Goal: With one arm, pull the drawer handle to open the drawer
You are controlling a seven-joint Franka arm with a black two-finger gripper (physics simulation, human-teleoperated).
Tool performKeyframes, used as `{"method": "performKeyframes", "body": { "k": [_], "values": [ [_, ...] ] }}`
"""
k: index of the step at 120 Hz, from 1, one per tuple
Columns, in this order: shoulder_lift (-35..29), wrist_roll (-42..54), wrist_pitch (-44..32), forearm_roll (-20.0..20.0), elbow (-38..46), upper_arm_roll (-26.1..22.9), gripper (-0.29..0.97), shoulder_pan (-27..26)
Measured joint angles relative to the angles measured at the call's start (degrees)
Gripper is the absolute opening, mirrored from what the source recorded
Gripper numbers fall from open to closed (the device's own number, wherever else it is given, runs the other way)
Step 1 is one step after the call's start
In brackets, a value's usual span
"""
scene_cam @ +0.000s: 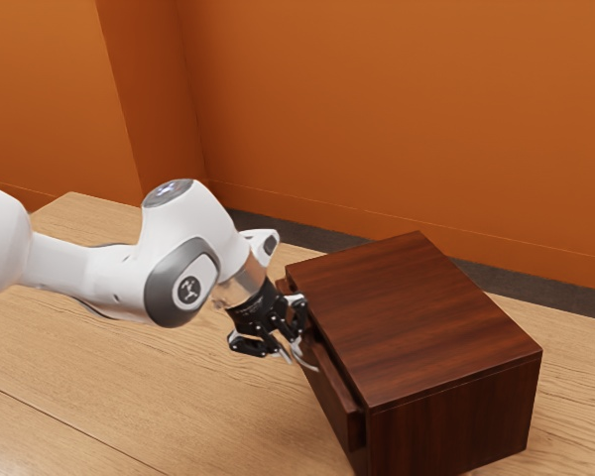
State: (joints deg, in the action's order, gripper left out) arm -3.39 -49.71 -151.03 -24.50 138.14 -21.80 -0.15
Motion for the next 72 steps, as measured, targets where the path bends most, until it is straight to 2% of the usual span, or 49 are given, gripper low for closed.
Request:
{"method": "performKeyframes", "body": {
  "k": [72],
  "values": [
    [-1.96, 1.23, 3.07, -0.18, 1.90, 0.55, -0.01, 0.41]
  ]
}}
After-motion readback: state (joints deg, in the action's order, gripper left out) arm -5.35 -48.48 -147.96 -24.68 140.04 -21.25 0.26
